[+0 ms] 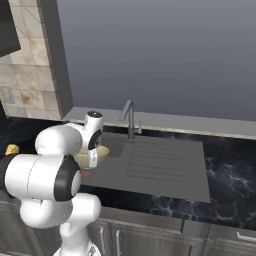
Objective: Remove the lemon wedge and potato from the sink. Then move the bowl and cup from the counter to the sink for washing.
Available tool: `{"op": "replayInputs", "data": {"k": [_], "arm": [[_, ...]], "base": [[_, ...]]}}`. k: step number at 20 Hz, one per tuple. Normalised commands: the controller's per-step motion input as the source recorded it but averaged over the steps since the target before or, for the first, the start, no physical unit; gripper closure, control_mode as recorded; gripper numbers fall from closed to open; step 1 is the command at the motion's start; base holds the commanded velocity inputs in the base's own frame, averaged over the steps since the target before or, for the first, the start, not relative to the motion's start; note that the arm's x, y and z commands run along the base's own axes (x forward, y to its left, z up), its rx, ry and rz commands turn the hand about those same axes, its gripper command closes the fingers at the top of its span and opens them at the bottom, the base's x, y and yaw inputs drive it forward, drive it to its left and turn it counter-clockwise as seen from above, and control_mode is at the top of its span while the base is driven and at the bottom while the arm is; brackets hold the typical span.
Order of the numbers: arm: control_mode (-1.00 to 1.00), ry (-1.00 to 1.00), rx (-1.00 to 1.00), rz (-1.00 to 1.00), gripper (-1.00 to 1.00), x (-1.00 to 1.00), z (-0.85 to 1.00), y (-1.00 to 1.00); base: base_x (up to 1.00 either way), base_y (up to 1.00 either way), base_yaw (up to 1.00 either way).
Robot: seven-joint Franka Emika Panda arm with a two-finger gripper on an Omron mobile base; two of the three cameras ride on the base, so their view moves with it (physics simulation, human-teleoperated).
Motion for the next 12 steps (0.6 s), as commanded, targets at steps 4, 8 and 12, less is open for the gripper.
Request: {"op": "replayInputs", "data": {"k": [4,8,12], "arm": [[-1.00,0.00,-0.08,-0.02,1.00,0.08,-0.11,0.02],[-1.00,0.00,-0.06,-0.02,1.00,0.08,-0.09,0.00],[-1.00,0.00,-0.01,-0.03,1.00,0.07,-0.08,0.00]], "base": [[0.00,0.00,0.00],[0.00,0.00,0.00],[0.00,0.00,0.00]]}}
